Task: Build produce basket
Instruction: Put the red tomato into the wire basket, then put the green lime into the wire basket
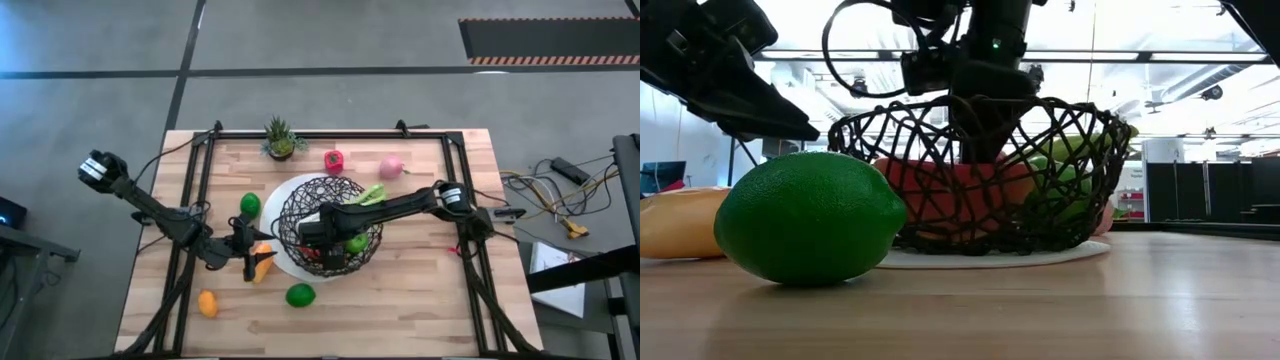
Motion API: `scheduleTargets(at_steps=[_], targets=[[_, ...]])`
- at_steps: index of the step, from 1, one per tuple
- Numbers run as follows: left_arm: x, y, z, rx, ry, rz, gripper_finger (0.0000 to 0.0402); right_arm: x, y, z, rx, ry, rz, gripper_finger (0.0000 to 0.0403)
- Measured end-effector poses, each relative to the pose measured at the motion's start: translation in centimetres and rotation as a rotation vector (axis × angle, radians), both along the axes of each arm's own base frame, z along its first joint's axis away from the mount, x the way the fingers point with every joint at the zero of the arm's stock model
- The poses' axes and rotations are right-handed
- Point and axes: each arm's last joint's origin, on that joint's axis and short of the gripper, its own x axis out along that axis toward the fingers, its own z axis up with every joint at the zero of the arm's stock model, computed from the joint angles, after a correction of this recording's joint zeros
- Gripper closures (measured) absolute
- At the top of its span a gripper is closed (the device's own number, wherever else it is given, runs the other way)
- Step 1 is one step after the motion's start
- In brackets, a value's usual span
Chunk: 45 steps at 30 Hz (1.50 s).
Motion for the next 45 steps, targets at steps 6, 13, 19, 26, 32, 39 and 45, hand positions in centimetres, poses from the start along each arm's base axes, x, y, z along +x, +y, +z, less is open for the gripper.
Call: scheduleTargets(at_steps=[6,13,19,26,32,39,45], targets=[[0.0,0.0,0.0,-0.001,-0.002,0.0,0.0206,0.1,-0.1,-0.1,-0.016,-0.005,0.007,0.0091],[0.0,0.0,0.0,-0.001,-0.003,0.0,0.0206,0.0,-0.1,0.2,-0.011,-0.011,0.014,0.0081],[0.0,0.0,0.0,-0.002,-0.004,0.0,0.0206,0.0,0.0,0.3,-0.005,-0.01,0.024,0.0061],[0.0,0.0,0.1,-0.003,-0.006,0.0,0.0206,0.1,0.0,0.8,-0.009,-0.017,0.053,0.004],[0.0,0.0,0.1,-0.003,-0.006,0.0,0.0206,0.4,0.1,3.2,-0.013,-0.085,0.075,0.0039],[0.0,0.0,0.1,-0.001,-0.006,0.003,0.0206,-0.8,0.3,6.0,-0.021,-0.159,0.027,0.0039],[-0.3,0.1,0.6,0.022,-0.041,0.056,0.0206,-4.4,2.9,7.5,-0.21,-0.258,-0.075,0.0039]])
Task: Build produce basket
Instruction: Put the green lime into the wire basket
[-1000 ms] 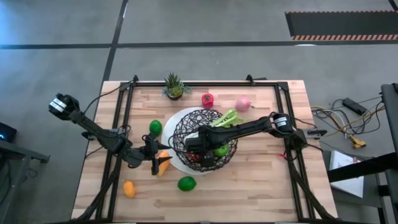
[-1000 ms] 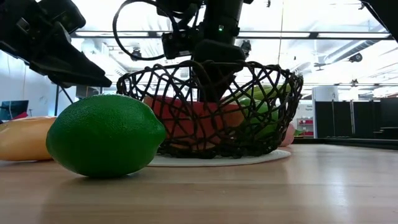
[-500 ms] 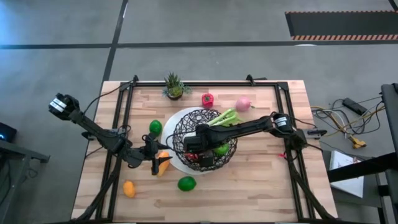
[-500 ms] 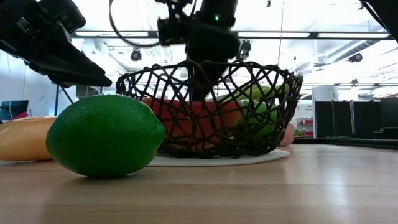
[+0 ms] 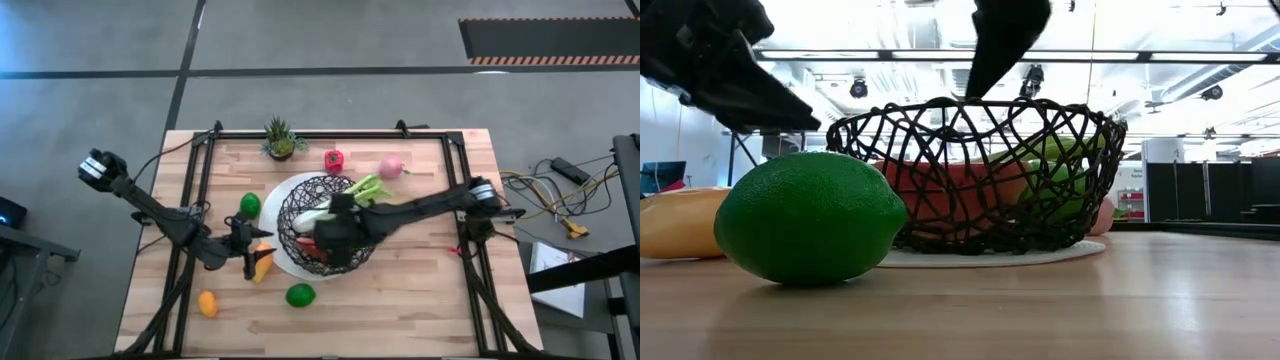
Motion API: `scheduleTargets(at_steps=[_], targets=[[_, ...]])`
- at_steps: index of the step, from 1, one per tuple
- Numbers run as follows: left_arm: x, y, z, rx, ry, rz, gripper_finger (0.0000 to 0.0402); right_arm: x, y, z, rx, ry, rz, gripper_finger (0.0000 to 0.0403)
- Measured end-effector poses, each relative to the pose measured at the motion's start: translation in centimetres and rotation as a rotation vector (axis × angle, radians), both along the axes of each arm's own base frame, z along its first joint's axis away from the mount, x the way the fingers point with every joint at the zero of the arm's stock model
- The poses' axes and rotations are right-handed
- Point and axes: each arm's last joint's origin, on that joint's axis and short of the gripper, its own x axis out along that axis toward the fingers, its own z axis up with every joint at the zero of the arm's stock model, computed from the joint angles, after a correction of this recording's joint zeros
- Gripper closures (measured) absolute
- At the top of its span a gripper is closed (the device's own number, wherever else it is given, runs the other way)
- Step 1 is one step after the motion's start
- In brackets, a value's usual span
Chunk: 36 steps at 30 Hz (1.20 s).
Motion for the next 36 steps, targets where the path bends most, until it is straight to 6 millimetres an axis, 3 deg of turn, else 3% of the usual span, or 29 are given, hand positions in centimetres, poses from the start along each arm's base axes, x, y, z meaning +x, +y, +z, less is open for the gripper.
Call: scheduleTargets(at_steps=[6,14,21,26,36], targets=[[-1.4,1.0,1.4,0.011,-0.041,0.065,0.0206,-5.6,3.7,0.1,-0.043,-0.195,-0.113,0.0039],[-3.6,2.7,3.7,0.056,-0.11,0.057,0.0206,-10.7,6.5,-3.0,0.046,-0.442,-0.138,0.0039],[-4.8,4.3,5.1,-0.006,-0.176,0.141,0.0206,-11.8,7.3,-6.4,0.05,-0.539,-0.128,0.0039],[-5.5,5.3,6.1,-0.039,-0.027,0.189,0.0196,-12.3,7.2,-7.7,0.046,-0.529,-0.139,0.0039],[-6.0,6.7,5.7,-0.279,0.41,0.417,0.0084,-12.6,7.1,-7.9,0.016,-0.519,-0.124,0.0039]])
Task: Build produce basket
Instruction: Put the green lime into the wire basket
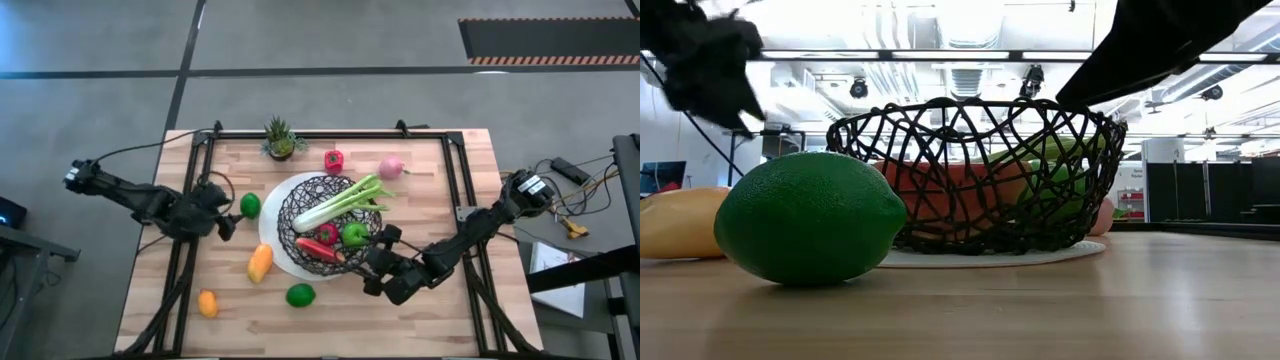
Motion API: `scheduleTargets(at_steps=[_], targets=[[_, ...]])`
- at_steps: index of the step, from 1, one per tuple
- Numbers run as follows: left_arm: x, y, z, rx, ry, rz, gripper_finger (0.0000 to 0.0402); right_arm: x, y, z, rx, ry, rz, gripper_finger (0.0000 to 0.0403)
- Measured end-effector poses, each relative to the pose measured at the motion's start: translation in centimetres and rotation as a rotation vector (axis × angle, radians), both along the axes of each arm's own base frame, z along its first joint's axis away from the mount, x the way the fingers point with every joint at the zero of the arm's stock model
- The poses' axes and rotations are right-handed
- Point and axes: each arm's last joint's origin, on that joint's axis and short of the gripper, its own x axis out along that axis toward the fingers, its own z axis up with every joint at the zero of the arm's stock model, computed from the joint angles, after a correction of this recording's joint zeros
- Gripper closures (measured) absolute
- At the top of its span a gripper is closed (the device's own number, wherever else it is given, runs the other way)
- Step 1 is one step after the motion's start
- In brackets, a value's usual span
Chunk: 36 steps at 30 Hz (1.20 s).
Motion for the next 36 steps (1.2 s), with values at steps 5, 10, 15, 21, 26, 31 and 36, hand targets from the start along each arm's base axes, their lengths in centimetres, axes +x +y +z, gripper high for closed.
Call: scheduleTargets(at_steps=[5,10,15,21,26,31,36], targets=[[0.3,0.3,-1.1,-0.068,0.138,0.124,0.0048,-0.1,0.1,0.0,-0.03,-0.005,-0.003,0.0039],[1.6,0.5,-1.8,-0.007,0.106,0.223,0.004,-0.3,0.2,-0.1,-0.046,-0.004,-0.005,0.0039],[3.2,0.8,-3.9,0.031,0.105,0.284,0.0039,-0.5,0.5,-0.2,-0.055,-0.01,-0.001,0.0039],[5.2,1.5,-5.5,0.082,0.098,0.363,0.0039,-0.9,0.9,-0.3,-0.08,-0.025,-0.006,0.0039],[6.3,2.1,-7.0,0.112,0.146,0.439,0.0039,-1.2,1.3,-0.3,-0.077,-0.038,0.002,0.0039],[7.5,2.2,-8.6,0.105,0.171,0.461,0.0039,-1.4,1.6,-0.3,-0.076,-0.052,0.0,0.0039],[8.0,2.1,-9.7,0.103,0.217,0.454,0.0049,-1.4,1.6,-0.3,-0.073,-0.053,0.0,0.0039]])
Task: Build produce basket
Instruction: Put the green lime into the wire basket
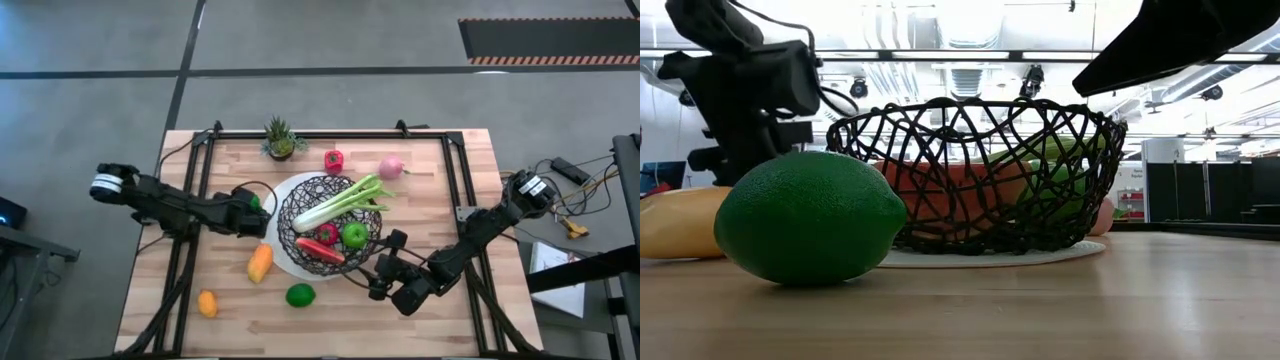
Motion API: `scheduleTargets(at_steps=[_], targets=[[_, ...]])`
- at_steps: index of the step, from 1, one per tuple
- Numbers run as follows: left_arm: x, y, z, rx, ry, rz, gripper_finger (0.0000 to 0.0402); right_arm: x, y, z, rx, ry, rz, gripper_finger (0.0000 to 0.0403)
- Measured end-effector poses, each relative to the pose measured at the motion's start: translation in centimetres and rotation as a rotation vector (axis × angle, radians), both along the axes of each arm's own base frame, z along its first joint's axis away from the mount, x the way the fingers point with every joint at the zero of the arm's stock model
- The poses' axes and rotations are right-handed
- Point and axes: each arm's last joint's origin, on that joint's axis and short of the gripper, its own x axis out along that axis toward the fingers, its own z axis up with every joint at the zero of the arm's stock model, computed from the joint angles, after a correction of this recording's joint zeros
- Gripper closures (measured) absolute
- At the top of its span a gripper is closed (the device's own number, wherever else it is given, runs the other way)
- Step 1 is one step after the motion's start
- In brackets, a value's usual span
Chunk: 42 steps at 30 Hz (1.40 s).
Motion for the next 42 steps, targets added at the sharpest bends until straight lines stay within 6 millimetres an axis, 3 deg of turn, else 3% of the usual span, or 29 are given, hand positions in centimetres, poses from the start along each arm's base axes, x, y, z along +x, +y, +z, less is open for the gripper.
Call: scheduleTargets(at_steps=[8,15,23,29,37,42], targets=[[0.0,0.0,0.1,0.014,0.042,-0.058,0.0102,-0.1,0.0,-0.1,-0.002,0.003,-0.001,0.0039],[-0.4,-0.1,1.3,0.001,0.083,-0.207,0.0114,-0.5,-0.1,-0.7,0.027,-0.004,-0.018,0.0039],[-2.8,0.1,6.0,0.003,0.078,-0.297,0.0116,-2.6,1.3,-0.6,0.122,0.045,0.014,0.0039],[-3.4,0.1,9.9,0.06,-0.009,-0.51,0.0117,-5.4,2.1,-0.7,0.219,0.042,-0.057,0.0039],[0.7,-1.4,12.5,0.092,-0.369,-0.966,0.0118,-6.1,2.3,-1.7,0.223,-0.006,-0.106,0.0039],[4.0,-1.8,13.0,0.148,-0.361,-1.033,0.0118,-6.2,2.0,-2.1,0.197,-0.033,-0.123,0.0039]])
